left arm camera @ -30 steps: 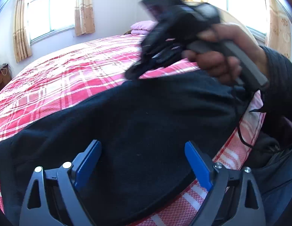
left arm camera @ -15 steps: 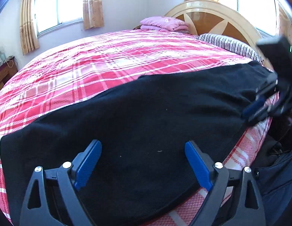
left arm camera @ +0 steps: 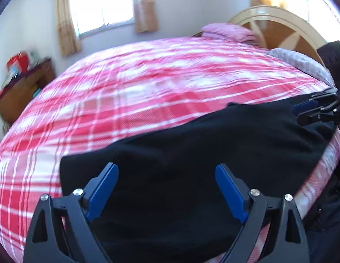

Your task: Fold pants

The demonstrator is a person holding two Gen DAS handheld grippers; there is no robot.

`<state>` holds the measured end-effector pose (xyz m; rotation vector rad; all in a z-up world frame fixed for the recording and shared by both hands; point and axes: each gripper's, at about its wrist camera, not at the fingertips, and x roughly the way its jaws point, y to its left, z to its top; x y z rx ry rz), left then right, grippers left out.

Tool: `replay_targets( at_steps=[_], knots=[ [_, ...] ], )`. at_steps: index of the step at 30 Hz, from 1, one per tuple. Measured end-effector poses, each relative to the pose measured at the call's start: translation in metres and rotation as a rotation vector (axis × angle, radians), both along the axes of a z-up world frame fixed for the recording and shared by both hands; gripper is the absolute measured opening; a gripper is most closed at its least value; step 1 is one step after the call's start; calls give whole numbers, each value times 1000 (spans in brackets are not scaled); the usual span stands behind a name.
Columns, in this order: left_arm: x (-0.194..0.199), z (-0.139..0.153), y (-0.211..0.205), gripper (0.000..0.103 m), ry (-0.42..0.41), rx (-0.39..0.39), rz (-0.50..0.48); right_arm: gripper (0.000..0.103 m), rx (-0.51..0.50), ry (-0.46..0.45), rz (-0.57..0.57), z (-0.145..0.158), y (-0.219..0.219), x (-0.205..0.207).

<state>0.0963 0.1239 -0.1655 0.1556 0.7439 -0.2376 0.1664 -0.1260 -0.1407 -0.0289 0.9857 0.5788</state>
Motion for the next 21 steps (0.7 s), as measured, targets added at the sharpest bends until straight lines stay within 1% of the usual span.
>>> replay_targets(
  at_steps=[2,5,7,9,12,15,17,21],
  knots=[
    [1,-5,5,93,10,8,13,50,-24,15,-21,-9,4,9],
    [2,-11,5,93,16,34,3,51,-61,21,-27,-22,9,17],
    [2,-16,2,95,10,65,-9,51,-61,14,-24,-22,9,17],
    [2,-18,0,98,2,67,-14,51,-47,24,-28,-23,7,19],
    [2,-18,2,98,3,68,-16,51,-13,33,-45,-22,1,19],
    [1,-15,1,98,11,72,-14,51,12,20,-101,-15,-13,13],
    [2,-16,0,99,14,78,-12,52,-6,7,-127,-12,-25,7],
    [2,-15,-1,99,15,76,-2,53,-89,-45,-173,-4,-54,-12]
  ],
)
